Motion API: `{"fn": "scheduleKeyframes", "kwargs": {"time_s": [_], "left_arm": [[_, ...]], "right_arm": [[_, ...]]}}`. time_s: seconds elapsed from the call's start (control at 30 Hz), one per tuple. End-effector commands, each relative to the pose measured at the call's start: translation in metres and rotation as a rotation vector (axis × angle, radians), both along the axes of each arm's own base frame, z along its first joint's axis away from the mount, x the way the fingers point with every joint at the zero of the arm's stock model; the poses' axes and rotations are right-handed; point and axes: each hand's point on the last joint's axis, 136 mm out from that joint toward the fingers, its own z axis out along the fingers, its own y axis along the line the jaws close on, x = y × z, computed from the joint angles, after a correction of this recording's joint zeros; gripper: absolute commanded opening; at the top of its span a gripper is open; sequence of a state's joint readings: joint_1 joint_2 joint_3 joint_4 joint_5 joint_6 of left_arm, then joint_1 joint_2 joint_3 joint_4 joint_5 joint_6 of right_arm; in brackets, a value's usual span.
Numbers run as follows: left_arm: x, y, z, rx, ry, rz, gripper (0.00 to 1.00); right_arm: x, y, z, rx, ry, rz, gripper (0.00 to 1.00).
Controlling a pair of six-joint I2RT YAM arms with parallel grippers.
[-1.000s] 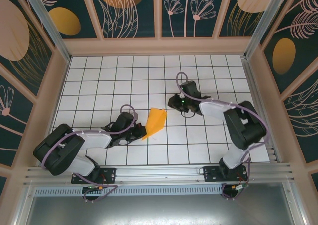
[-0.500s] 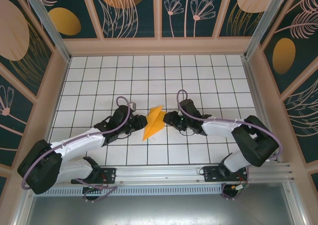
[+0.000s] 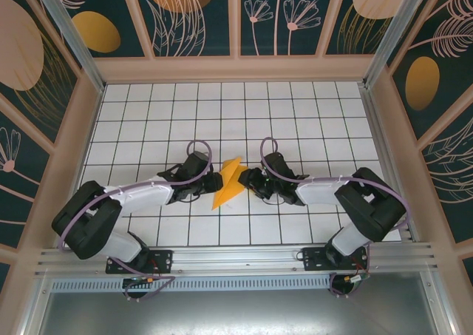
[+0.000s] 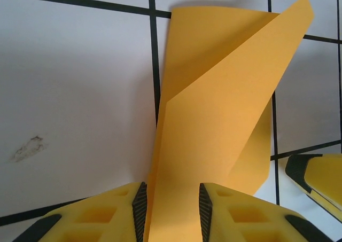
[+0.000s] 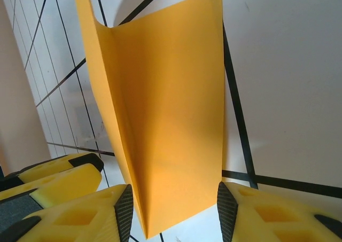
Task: Fold a paper plane with a square sheet of paper (pick it up from the middle)
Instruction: Turn over the paper at the center of the table.
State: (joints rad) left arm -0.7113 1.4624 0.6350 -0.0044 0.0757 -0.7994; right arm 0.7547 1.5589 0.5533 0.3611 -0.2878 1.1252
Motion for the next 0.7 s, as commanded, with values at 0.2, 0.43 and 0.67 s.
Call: {"fn": "scheduleKeyframes", "kwargs": {"time_s": [0.2, 0.43, 0.67], "left_arm": [[0.007, 0.003, -0.011, 0.052, 0.002, -0.014, 0.32], [0.003, 0.000, -0.021, 0.050, 0.033, -0.033, 0.31], [0.000, -0.001, -0.028, 0.053, 0.054, -0.044, 0.30]], "right_arm": [[0.000, 0.009, -0.008, 0.016, 0.026, 0.010, 0.49], [0.001, 0.017, -0.007, 0.026, 0.024, 0.032, 0.48], [0.004, 0.023, -0.005, 0.037, 0.019, 0.043, 0.48]]}}
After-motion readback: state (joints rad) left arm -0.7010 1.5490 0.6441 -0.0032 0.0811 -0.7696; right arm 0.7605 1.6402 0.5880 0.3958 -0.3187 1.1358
